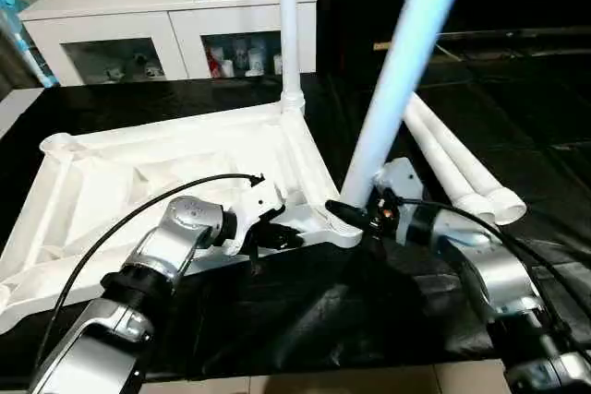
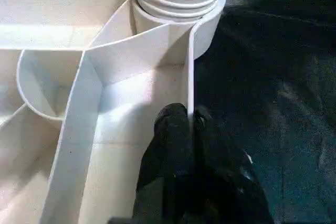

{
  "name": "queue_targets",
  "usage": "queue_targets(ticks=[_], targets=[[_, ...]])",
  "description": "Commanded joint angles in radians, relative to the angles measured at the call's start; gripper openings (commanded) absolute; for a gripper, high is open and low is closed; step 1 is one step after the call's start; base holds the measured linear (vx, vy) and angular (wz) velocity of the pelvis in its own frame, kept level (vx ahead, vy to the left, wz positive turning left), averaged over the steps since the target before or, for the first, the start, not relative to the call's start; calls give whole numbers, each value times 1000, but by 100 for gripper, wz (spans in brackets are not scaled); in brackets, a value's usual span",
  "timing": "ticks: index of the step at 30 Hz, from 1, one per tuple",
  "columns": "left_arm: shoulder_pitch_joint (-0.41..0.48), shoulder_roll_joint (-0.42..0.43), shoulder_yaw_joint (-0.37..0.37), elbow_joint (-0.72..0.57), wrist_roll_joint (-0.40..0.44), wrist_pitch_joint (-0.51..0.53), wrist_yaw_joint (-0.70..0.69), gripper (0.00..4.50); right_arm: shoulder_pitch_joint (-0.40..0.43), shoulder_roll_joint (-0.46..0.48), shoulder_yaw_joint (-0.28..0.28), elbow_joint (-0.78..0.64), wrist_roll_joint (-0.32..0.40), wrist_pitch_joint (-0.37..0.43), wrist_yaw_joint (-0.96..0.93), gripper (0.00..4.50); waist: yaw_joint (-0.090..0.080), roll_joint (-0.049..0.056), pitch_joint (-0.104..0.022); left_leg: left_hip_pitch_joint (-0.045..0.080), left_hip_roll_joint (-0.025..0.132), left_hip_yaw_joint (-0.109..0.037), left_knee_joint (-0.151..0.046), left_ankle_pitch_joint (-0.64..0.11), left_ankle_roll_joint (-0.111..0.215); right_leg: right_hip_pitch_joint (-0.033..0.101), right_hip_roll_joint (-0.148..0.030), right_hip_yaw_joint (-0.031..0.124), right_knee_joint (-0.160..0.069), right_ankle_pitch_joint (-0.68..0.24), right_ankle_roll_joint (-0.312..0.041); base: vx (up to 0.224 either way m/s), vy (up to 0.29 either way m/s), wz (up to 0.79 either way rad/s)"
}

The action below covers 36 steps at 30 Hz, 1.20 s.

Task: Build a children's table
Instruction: Insert table leg to table base

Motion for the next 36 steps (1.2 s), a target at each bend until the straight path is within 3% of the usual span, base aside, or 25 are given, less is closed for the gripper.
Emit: queue_targets(ticks=[1, 5, 10, 14, 17, 20, 26, 31, 36], targets=[[0, 6, 43, -36, -24, -9, 24, 0, 32, 11, 62, 61, -9, 28, 57, 193, -2, -26, -58, 2, 24, -7, -69, -177, 73, 54, -63, 52, -82, -370, -122, 0, 0, 0], [11, 23, 22, -65, -22, -29, -26, 0, 12, 16, 65, 97, 3, 3, 113, 193, -5, -26, -59, 1, 24, -6, -69, -171, 75, 55, -62, 54, -78, -330, -135, 0, 0, 0], [8, 52, -37, -96, 0, -54, -128, 0, -18, -7, 132, 173, -27, -52, 263, 193, -2, -17, -58, 4, 30, -7, -72, -187, 74, 52, -60, 55, -74, -288, -164, 0, 0, 0], [-17, 51, -64, -80, 17, -55, -159, 0, -23, -18, 170, 193, -44, -59, 334, 193, -3, -22, -52, 8, 29, -7, -78, -241, 62, 53, -59, 55, -80, -330, -160, 0, 0, 0], [-25, 53, -73, -76, 26, -58, -173, 0, -22, -20, 182, 200, -50, -64, 358, 193, -5, -26, -43, 16, 28, -7, -82, -299, 52, 50, -62, 55, -93, -421, -139, 0, 0, 0], [-32, 54, -78, -68, 30, -64, -189, 0, -23, -14, 184, 214, -48, -68, 381, 193, -9, -28, -35, 24, 26, -10, -87, -343, 41, 47, -62, 53, -103, -497, -118, 0, 0, 0], [-36, 55, -80, -64, 29, -59, -197, 0, -14, 2, 185, 219, -46, -75, 383, 193, -9, -27, -35, 22, 29, -13, -91, -336, 41, 48, -62, 56, -99, -466, -127, 0, 0, 0], [-32, 51, -75, -61, 33, -53, -194, 0, -14, 14, 177, 222, -45, -80, 366, 193, -10, -24, -32, 24, 27, -14, -93, -354, 38, 47, -63, 55, -104, -500, -119, 0, 0, 0], [-27, 34, -27, -54, 11, -6, -128, 0, -20, 53, 118, 255, -41, -82, 253, 193, -19, -26, -25, 37, 21, -16, -96, -413, 24, 40, -64, 49, -120, -603, -87, 0, 0, 0]])
